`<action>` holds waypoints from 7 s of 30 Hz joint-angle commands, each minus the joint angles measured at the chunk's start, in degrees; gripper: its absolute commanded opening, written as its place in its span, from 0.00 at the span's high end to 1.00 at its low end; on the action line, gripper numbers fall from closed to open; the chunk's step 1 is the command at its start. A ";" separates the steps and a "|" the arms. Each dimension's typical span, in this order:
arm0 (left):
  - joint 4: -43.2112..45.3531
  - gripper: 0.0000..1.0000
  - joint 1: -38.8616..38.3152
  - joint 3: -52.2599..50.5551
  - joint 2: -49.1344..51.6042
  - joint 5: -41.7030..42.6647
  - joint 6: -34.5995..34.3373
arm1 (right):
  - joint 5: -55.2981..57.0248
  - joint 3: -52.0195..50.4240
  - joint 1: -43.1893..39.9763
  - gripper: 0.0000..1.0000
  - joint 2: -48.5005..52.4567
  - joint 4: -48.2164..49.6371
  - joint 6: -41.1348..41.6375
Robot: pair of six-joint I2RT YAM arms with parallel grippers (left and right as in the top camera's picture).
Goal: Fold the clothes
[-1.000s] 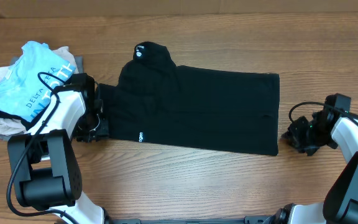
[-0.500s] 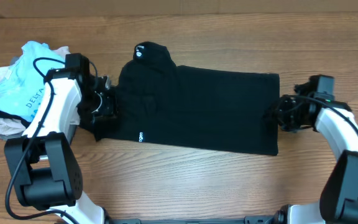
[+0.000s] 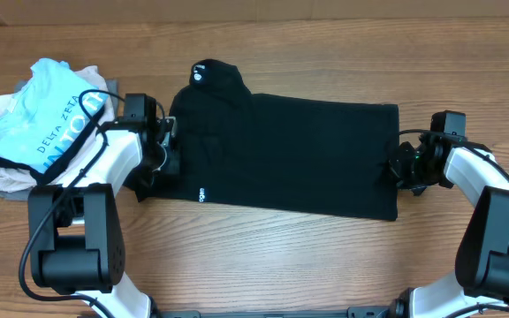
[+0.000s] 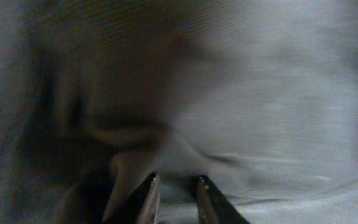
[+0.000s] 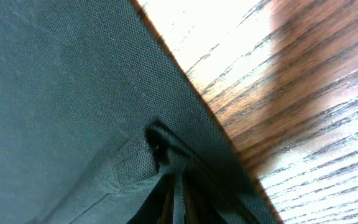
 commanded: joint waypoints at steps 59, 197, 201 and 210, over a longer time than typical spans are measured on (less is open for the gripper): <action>-7.56 0.44 -0.55 53.62 24.83 14.80 -4.50 | 2.43 15.06 -5.33 0.84 -12.81 -20.26 -4.57; -13.81 0.40 1.97 9.88 -20.74 6.91 -0.46 | -16.02 0.11 -15.72 0.65 -20.26 -12.68 -7.72; -2.99 0.37 -2.54 10.03 -13.49 6.58 2.12 | -16.37 0.11 -15.10 0.65 -20.26 -12.55 -7.74; 4.79 0.36 -2.25 18.73 6.27 8.24 2.16 | -15.02 0.09 -12.04 0.65 -20.26 -13.20 -7.72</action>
